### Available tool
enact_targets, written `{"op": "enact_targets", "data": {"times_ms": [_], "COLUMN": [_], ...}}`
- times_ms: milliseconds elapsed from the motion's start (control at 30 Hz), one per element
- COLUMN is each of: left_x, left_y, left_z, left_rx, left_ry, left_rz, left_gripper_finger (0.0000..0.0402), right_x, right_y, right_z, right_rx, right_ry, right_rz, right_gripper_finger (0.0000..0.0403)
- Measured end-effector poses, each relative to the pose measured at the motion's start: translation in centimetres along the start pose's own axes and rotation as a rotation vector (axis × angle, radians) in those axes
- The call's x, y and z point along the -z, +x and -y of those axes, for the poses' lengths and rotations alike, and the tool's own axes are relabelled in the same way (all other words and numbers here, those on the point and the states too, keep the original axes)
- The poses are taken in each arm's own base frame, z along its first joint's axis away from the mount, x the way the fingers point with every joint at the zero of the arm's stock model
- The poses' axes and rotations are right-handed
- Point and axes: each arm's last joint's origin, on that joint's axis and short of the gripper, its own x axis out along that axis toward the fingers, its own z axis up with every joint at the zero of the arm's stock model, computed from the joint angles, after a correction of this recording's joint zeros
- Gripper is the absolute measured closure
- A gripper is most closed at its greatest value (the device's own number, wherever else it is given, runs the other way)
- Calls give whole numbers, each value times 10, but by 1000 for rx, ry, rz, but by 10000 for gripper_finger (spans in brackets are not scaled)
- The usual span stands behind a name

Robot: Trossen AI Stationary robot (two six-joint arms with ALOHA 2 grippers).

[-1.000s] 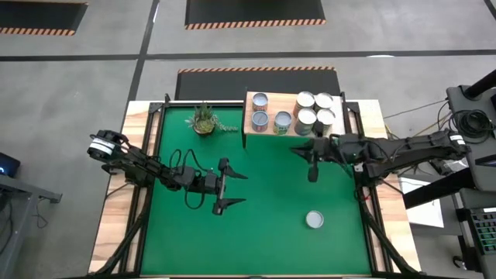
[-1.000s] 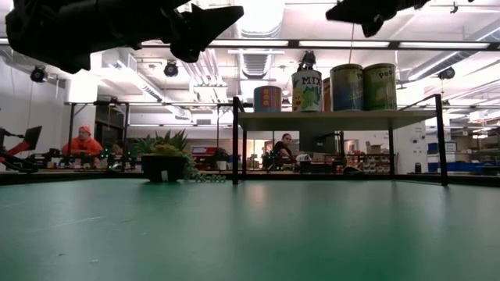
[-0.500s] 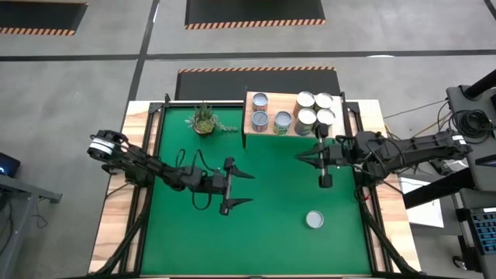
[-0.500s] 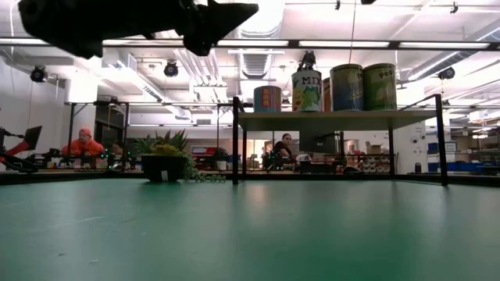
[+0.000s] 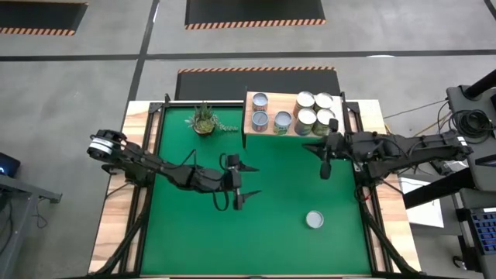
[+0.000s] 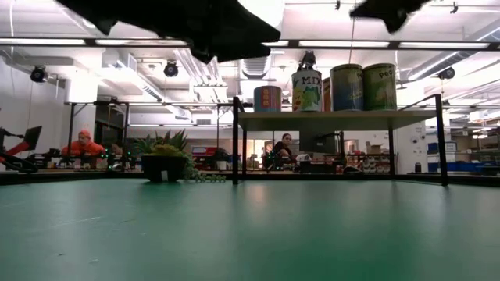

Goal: Pick and place cans onto a shelf
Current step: Adjust the shelf

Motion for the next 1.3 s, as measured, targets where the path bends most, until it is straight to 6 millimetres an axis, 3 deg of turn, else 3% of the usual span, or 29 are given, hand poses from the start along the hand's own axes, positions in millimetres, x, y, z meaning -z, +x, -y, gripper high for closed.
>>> {"op": "enact_targets", "data": {"times_ms": [133, 333, 467, 700, 933, 1300], "left_x": [-9, -15, -24, -35, -33, -32], "left_y": [3, -1, -21, -62, -80, -81], "left_z": [1, 1, 11, 17, 8, 9], "left_rx": [4, 15, 74, 108, 102, 110], "left_ry": [40, 81, 121, 148, 89, 85], "left_rz": [-39, -50, -6, 96, 132, 119], "left_gripper_finger": [81, 81, 81, 81, 81, 81], "right_x": [10, 21, 35, 45, 46, 50], "right_y": [0, 8, 10, -6, -5, -9], "right_z": [3, 1, -1, 9, 22, 40], "right_rx": [135, 191, 279, 698, 814, 841], "right_ry": [139, 256, 331, 381, 375, 320], "right_rz": [-155, -321, -565, -994, -1064, -1110], "right_gripper_finger": [390, 390, 390, 390, 394, 394]}}
